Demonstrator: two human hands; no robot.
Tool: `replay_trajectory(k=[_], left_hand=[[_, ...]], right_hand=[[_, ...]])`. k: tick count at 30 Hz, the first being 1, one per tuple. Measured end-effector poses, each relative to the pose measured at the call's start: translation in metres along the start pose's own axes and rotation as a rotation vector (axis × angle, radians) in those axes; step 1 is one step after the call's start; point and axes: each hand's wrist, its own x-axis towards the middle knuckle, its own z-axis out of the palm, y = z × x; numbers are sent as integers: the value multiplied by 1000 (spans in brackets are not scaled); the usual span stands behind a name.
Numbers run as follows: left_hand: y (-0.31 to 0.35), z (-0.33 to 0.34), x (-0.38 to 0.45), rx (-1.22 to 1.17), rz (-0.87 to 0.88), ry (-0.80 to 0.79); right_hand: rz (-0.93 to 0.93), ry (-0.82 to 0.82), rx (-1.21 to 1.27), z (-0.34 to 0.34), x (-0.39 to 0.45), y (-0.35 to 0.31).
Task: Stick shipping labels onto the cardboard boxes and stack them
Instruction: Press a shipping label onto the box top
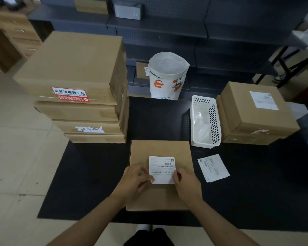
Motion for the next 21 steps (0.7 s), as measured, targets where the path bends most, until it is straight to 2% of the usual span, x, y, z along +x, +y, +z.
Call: replay_trajectory(k=[14,16,18,20,21], left_hand=[[-11,12,-2,42,46,-53],[-11,11,-4,29,19,-32],[-9,10,-2,22,-7,6],[-4,12,9,30,-29,36],[1,15,17,28,-48,24]], right_hand=[[32,-70,-56,-4,8,-6],[46,-21,-57,-2,6,-6],[24,118,-73,-1,3,-8],[-88,245,-72,2,1,-11],[-145,235,-57,5,2,-14]])
